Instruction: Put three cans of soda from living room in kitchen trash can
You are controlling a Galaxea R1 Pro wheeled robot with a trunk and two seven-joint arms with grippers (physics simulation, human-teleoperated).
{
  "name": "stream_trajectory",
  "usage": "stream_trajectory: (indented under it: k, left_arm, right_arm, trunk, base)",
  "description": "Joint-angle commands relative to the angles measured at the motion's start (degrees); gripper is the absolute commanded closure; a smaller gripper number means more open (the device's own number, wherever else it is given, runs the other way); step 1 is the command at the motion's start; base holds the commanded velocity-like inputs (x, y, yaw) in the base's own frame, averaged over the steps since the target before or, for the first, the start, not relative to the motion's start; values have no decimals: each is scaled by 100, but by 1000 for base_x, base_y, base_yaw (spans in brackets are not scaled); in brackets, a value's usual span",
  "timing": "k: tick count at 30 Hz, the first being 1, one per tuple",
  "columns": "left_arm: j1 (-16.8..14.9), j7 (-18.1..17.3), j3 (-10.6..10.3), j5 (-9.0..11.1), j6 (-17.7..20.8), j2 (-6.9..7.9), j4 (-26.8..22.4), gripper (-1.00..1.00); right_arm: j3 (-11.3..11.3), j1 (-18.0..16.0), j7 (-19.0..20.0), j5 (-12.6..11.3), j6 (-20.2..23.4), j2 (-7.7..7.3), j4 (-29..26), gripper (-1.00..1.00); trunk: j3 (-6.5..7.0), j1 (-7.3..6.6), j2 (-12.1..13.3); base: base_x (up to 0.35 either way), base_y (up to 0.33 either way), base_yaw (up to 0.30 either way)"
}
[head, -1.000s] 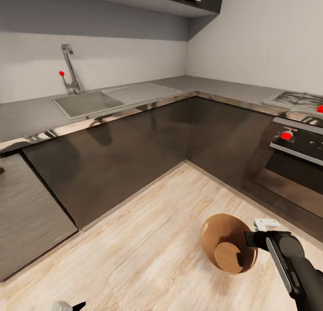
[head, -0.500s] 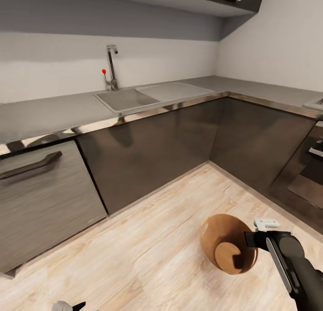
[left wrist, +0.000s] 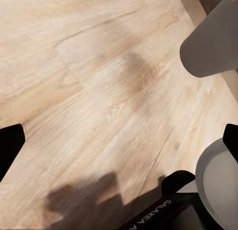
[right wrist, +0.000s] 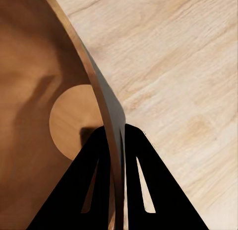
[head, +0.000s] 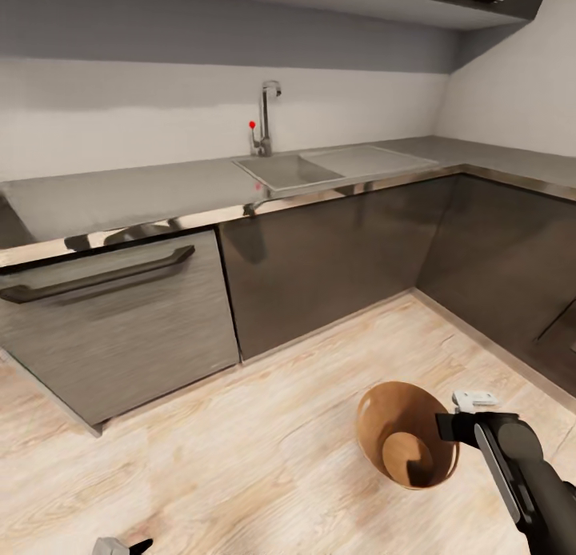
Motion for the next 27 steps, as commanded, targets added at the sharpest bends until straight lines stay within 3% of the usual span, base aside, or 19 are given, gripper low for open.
stream_trajectory:
  k: [1,27]
  left_arm:
    - [0,0,0,0,0,-1,0,-100]
    - [0,0,0,0,0,-3,0,-100]
  right_arm:
    - [-3,-2,27,-24,2,0,-1,100]
    - [1,-2,27,-15,0,9,-1,100]
  trunk:
    - [1,0,0]
    - [1,0,0]
  base:
    - [-48,42,283]
    - [-4,3,289]
